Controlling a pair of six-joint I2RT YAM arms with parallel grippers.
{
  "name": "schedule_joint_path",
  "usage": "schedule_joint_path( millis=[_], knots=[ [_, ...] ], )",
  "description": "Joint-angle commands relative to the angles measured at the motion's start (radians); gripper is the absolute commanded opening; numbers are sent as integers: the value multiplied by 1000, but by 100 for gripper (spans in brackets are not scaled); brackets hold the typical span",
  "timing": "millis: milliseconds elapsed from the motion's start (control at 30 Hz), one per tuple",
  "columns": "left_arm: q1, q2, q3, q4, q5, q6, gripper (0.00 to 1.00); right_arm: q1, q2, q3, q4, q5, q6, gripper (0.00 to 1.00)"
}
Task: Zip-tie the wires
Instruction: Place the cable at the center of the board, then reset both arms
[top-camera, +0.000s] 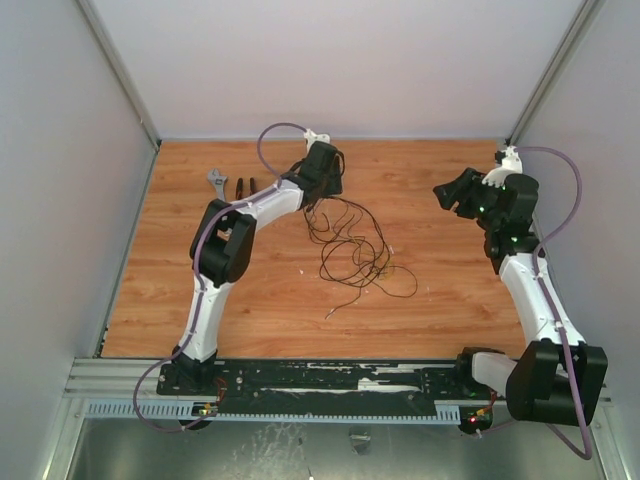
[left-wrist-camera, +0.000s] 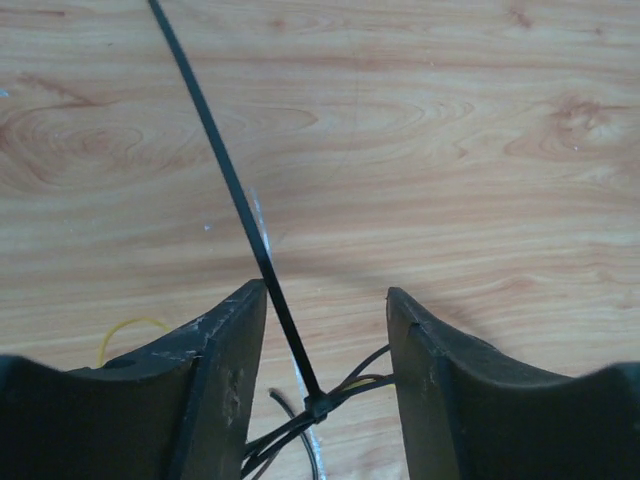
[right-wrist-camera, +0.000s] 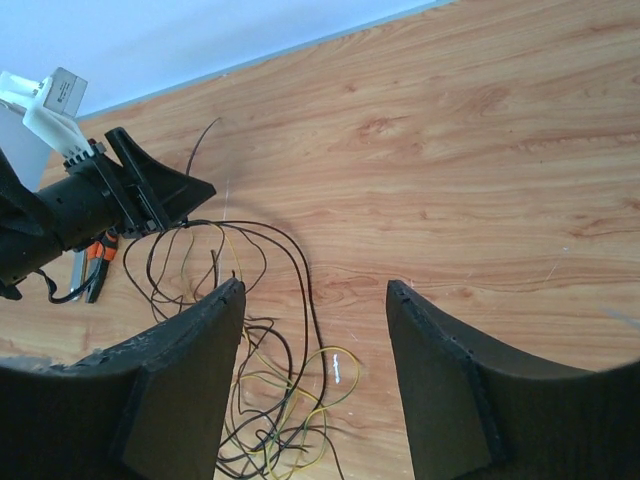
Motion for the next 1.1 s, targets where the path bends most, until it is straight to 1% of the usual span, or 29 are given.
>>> schedule_joint_path(
  millis=[0,67,100,167,300,367,500,600,667,733,800,900,967,1067],
  knots=[
    [12,-41,3,-12,15,35,63,-6,10,5,50,8,-6,60],
    [12,-67,-27,-32,30,38,82,-6,19,8,56,1,-1,60],
    [11,-87,-50,-42,35,36,89,-6,22,11,56,1,1,60],
    [12,-144,-132,-37,46,25,97,-6,26,10,57,3,1,60],
    [12,-323,-355,34,48,18,98,-6,30,2,68,10,-8,62],
    [13,-430,-443,63,39,39,98,-8,30,-3,81,10,-14,63],
    [41,-633,-569,107,50,53,98,-29,37,-26,140,-55,-18,68],
    [81,-785,-671,184,93,47,98,-38,40,-49,158,-58,-37,74],
    [117,-882,-746,241,107,46,98,-45,34,-71,159,-24,-56,82],
    [149,-969,-831,308,116,52,98,-50,15,-101,170,29,-82,92],
    [183,-1050,-909,351,117,48,98,-57,-14,-145,199,87,-117,96],
    [240,-1131,-1030,402,117,25,98,-59,-77,-263,306,187,-157,99],
    [269,-1180,-1104,453,107,8,98,-58,-113,-352,413,233,-172,99],
    [287,-1270,-1227,567,30,-3,98,-58,-131,-455,551,284,-184,99]
  ],
)
